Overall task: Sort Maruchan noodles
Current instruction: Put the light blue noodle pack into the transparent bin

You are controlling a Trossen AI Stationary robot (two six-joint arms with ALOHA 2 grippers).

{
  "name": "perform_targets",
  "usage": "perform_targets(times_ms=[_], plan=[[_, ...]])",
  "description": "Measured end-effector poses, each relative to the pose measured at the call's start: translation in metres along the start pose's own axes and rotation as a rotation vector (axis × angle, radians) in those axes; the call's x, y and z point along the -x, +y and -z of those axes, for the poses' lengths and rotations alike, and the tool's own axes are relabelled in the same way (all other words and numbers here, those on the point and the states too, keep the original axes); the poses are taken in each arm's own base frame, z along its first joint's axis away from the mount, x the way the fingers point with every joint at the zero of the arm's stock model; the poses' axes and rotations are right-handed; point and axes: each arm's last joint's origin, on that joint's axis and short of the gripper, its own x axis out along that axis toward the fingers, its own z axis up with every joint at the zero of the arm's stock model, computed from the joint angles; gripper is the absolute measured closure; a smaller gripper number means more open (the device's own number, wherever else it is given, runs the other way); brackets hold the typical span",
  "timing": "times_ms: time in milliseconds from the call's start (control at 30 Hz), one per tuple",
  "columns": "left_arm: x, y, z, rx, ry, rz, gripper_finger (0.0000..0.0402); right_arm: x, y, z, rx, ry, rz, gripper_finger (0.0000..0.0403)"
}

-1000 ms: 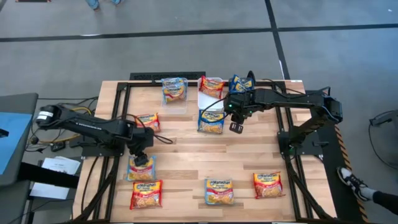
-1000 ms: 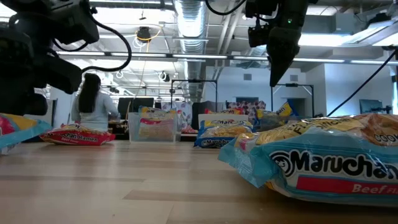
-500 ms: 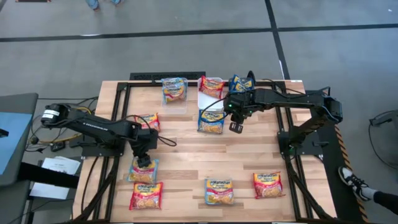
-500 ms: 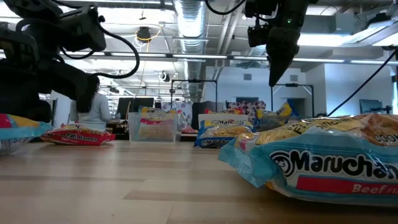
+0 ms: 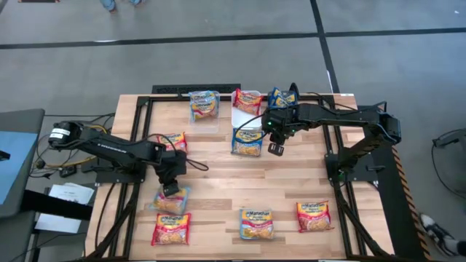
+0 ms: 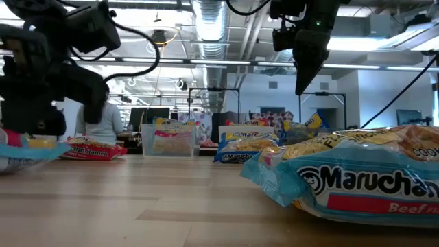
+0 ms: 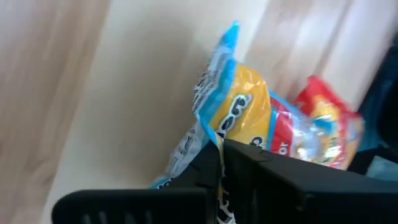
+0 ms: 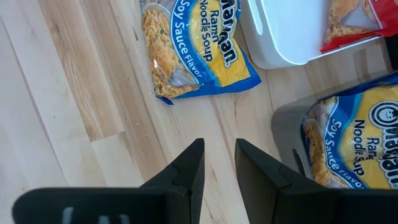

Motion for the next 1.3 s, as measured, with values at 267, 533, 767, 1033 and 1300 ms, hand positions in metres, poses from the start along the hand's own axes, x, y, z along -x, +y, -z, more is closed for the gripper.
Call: perform_targets(times_ms=[267,533,767,1033,1300], plan=[[0.010,-0.017,-0.015,-0.064,-0.074,0.054,0.0401,0.000,0.000,0.000,0.000,0.000,0.000,0.0290],[0.021,-0.031,-0.029,-0.154,-0.195,0.020,0.0401,0.000,0.000,0.000,0.000,-0.003,0.001,0.0290],[0.024,-0.033,-0.035,-0.170,-0.285,-0.023,0.0401,0.000,0.000,0.000,0.001,-0.003,0.001,0.0290],[0.025,-0.028,-0.043,-0.152,-0.358,-0.071,0.0401,0.000,0.001,0.000,-0.032,-0.002,0.000,0.0290],[0.012,-0.019,-0.057,-0.130,-0.369,-0.103,0.0401,0.001,0.008,0.004,-0.126,0.031,-0.004,0.0290]])
